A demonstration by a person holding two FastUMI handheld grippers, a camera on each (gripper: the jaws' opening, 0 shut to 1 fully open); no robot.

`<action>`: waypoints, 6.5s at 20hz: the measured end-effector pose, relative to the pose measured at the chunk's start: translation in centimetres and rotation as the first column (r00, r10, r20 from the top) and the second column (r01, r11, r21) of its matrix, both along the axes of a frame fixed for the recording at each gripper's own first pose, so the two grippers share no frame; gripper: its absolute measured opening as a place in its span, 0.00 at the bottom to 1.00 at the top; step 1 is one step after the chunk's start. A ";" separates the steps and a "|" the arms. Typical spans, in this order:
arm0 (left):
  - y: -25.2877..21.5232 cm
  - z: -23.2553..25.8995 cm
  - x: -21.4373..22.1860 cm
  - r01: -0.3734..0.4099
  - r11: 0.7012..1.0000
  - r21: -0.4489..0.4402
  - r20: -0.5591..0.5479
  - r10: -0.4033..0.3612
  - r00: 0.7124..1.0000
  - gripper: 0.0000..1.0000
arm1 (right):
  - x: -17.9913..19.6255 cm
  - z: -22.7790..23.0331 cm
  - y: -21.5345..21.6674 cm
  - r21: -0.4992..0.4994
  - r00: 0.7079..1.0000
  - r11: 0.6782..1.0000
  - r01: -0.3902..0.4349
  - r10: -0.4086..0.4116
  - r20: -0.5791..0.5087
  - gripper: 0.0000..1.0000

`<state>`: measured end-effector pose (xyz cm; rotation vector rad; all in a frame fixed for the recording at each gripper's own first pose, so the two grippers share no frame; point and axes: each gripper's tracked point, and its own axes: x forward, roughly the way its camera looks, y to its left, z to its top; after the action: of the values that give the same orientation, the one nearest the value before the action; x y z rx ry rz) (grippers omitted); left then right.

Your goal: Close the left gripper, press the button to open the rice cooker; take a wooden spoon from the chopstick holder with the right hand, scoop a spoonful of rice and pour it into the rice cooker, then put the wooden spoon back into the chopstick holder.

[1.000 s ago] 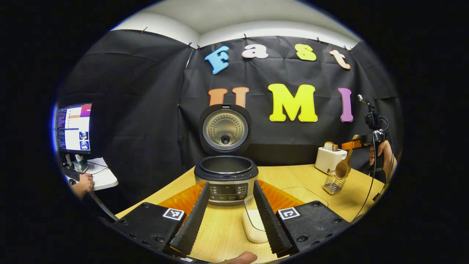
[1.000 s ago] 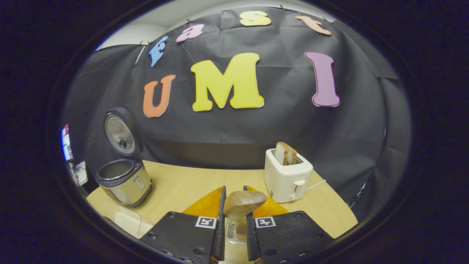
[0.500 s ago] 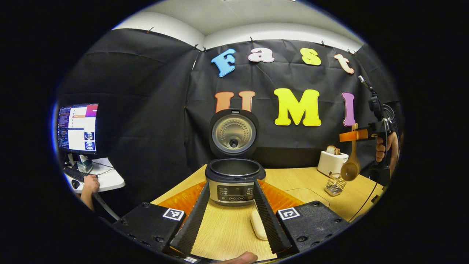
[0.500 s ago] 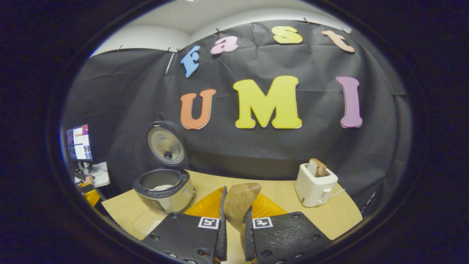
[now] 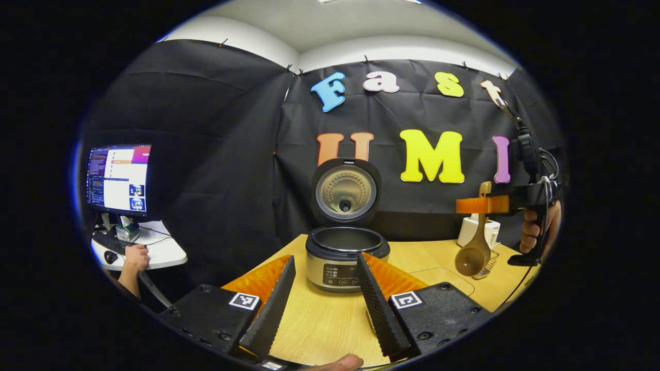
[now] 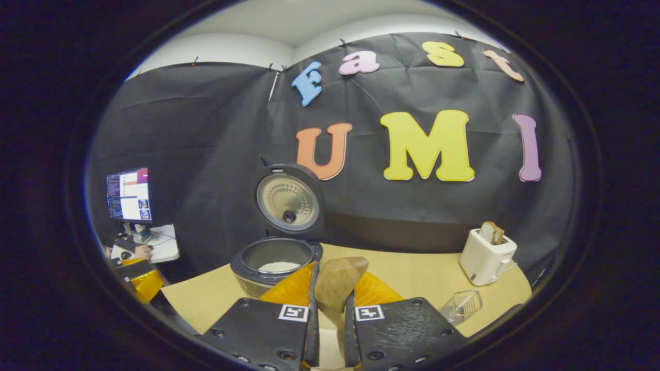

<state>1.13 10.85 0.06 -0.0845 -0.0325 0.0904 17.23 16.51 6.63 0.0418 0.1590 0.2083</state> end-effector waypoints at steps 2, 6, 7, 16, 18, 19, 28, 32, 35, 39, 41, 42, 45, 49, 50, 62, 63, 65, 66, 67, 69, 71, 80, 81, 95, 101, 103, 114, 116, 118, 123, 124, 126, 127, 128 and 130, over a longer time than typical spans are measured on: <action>-0.5 -0.4 0.3 0.022 1.000 -0.016 -0.011 -0.022 1.000 0.78 | 0.8 -1.2 2.1 0.003 1.000 1.000 -0.013 0.013 -0.011 0.18; -1.0 -0.6 0.5 0.026 1.000 0.008 -0.021 -0.025 0.999 0.77 | 2.4 -7.1 4.6 -0.072 0.999 0.997 -0.013 0.011 -0.034 0.18; -0.9 -0.6 0.5 0.026 1.000 0.011 -0.022 -0.026 0.999 0.77 | 2.7 -8.4 4.6 -0.087 0.999 0.996 -0.005 0.002 -0.037 0.18; -1.8 -1.0 0.6 0.062 0.998 -0.009 -0.037 -0.062 0.997 0.77 | 2.2 -14.0 2.0 -0.185 0.964 0.982 0.023 -0.071 -0.256 0.18; -2.0 -0.8 0.5 0.069 0.998 -0.003 -0.034 -0.069 0.997 0.78 | 0.7 -13.8 1.5 -0.217 0.958 0.976 0.009 -0.071 -0.279 0.18; -2.1 -0.7 0.4 0.073 0.997 0.000 -0.031 -0.073 0.997 0.77 | -0.1 -14.1 1.7 -0.228 0.950 0.974 -0.004 -0.067 -0.304 0.18; -2.7 0.2 -0.2 0.103 0.995 -0.012 -0.004 -0.103 0.995 0.78 | -5.1 -16.3 4.9 0.055 0.804 0.996 -0.067 0.086 -0.588 0.19; -2.4 0.0 -0.2 0.099 0.995 -0.021 -0.010 -0.099 0.995 0.77 | -5.7 -16.3 5.9 0.180 0.779 0.984 -0.001 0.113 -0.616 0.19; -2.3 -0.4 0.0 0.097 0.995 -0.013 -0.024 -0.097 0.995 0.78 | -5.9 -16.7 6.2 0.262 0.771 0.964 0.041 0.136 -0.622 0.19; -2.5 -0.7 0.3 0.098 0.995 -0.011 -0.033 -0.098 0.995 0.77 | -5.7 -17.1 5.3 0.420 0.766 0.900 0.112 0.192 -0.614 0.19; -2.3 -1.1 0.5 0.095 0.996 -0.003 -0.045 -0.095 0.994 0.77 | -5.7 -17.7 4.7 0.507 0.740 0.845 0.173 0.228 -0.632 0.20; -2.3 -1.2 0.6 0.092 0.996 -0.004 -0.049 -0.092 0.995 0.78 | -5.5 -18.2 4.5 0.533 0.728 0.825 0.185 0.250 -0.639 0.21; -2.4 -1.5 0.8 0.085 0.996 0.003 -0.061 -0.085 0.994 0.78 | -5.8 -20.0 4.0 0.525 0.694 0.830 0.189 0.265 -0.669 0.19; -2.7 -1.7 0.8 0.091 0.996 0.004 -0.067 -0.091 0.994 0.78 | -6.0 -19.9 4.0 0.540 0.671 0.817 0.201 0.287 -0.684 0.19; -2.6 -1.6 0.8 0.092 0.996 0.003 -0.066 -0.092 0.994 0.78 | -5.9 -19.9 4.0 0.556 0.663 0.805 0.207 0.302 -0.685 0.20; -1.2 -2.2 1.1 0.062 0.998 -0.020 -0.081 -0.064 0.995 0.78 | -4.8 -17.6 3.0 0.835 0.673 0.442 0.328 0.511 -0.534 0.20; -1.2 -2.3 1.2 0.062 0.998 -0.020 -0.084 -0.064 0.994 0.78 | -4.7 -17.5 2.8 0.848 0.678 0.407 0.340 0.519 -0.521 0.20; -1.3 -2.4 1.3 0.063 0.998 -0.021 -0.089 -0.064 0.994 0.78 | -4.5 -17.2 2.4 0.864 0.687 0.355 0.357 0.527 -0.501 0.20; -1.2 -2.4 1.2 0.061 0.998 -0.020 -0.089 -0.063 0.994 0.78 | -4.4 -17.2 2.2 0.867 0.691 0.332 0.371 0.525 -0.496 0.20; -1.2 -2.4 1.2 0.062 0.998 -0.019 -0.090 -0.063 0.994 0.78 | -4.5 -17.2 2.0 0.866 0.693 0.324 0.380 0.520 -0.499 0.20; -1.2 -2.4 1.2 0.060 0.998 -0.014 -0.089 -0.061 0.994 0.78 | -4.6 -17.1 1.6 0.863 0.699 0.322 0.390 0.506 -0.505 0.20; -0.6 -2.7 1.4 0.045 0.999 -0.004 -0.093 -0.045 0.995 0.78 | -4.5 -15.5 0.9 0.880 0.716 0.270 0.391 0.512 -0.475 0.20; 1.5 -2.8 0.9 0.038 0.999 -0.038 -0.092 -0.041 0.995 0.78 | -1.1 -7.1 1.0 0.904 0.784 0.249 0.347 0.451 -0.425 0.20; 1.6 -2.8 0.8 0.036 0.999 -0.025 -0.095 -0.039 0.995 0.78 | -0.1 -6.0 1.5 0.905 0.791 0.254 0.340 0.444 -0.422 0.20; 5.4 -5.6 0.8 -0.054 0.998 0.039 -0.198 0.060 0.978 0.78 | 15.2 -0.8 8.8 0.837 0.820 0.403 0.370 0.282 -0.498 0.20; 4.0 -4.7 0.7 -0.004 1.000 0.024 -0.172 0.008 0.985 0.78 | 18.4 -2.9 13.8 0.760 0.792 0.543 0.358 0.255 -0.555 0.20; 3.8 -4.6 0.7 0.002 1.000 0.029 -0.164 0.002 0.987 0.78 | 19.3 -3.4 14.4 0.708 0.798 0.608 0.359 0.194 -0.571 0.20; 6.2 -5.9 1.0 -0.055 0.998 -0.009 -0.196 0.052 0.979 0.78 | 20.5 -2.5 17.6 0.347 0.886 0.925 0.154 0.026 -0.462 0.20; 6.6 -6.1 1.0 -0.069 0.997 -0.017 -0.200 0.064 0.978 0.78 | 20.3 -2.8 17.9 0.265 0.892 0.956 0.127 0.007 -0.453 0.20; 6.4 -6.0 1.0 -0.069 0.997 -0.022 -0.202 0.063 0.977 0.78 | 20.2 -2.6 18.1 0.179 0.915 0.980 0.092 -0.012 -0.403 0.20; 4.7 -5.0 0.8 -0.029 1.000 0.000 -0.172 0.028 0.985 0.78 | 19.4 -1.9 18.4 -0.088 0.963 0.996 0.030 -0.052 -0.263 0.20; 4.5 -4.8 0.8 -0.025 1.000 0.007 -0.166 0.026 0.986 0.78 | 19.2 -1.6 18.7 -0.120 0.967 0.992 0.027 -0.056 -0.247 0.20; 4.3 -4.6 0.8 -0.023 1.000 0.009 -0.159 0.024 0.987 0.78 | 18.6 -1.1 19.4 -0.170 0.976 0.985 0.013 -0.050 -0.213 0.20; 4.2 -4.6 0.8 -0.021 1.000 0.010 -0.159 0.023 0.987 0.78 | 18.3 -0.7 19.6 -0.173 0.979 0.985 0.008 -0.043 -0.201 0.20; 4.1 -4.5 0.8 -0.020 1.000 0.011 -0.161 0.022 0.987 0.78 | 18.0 -0.1 19.7 -0.167 0.982 0.986 0.008 -0.039 -0.187 0.20; 4.1 -4.4 0.7 -0.022 1.000 0.011 -0.158 0.024 0.987 0.78 | 17.1 1.6 19.3 -0.144 0.988 0.990 0.002 -0.024 -0.155 0.20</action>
<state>1.84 14.92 -4.33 -0.0678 0.1244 0.1200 34.32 35.86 8.19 -0.0838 0.3296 0.1802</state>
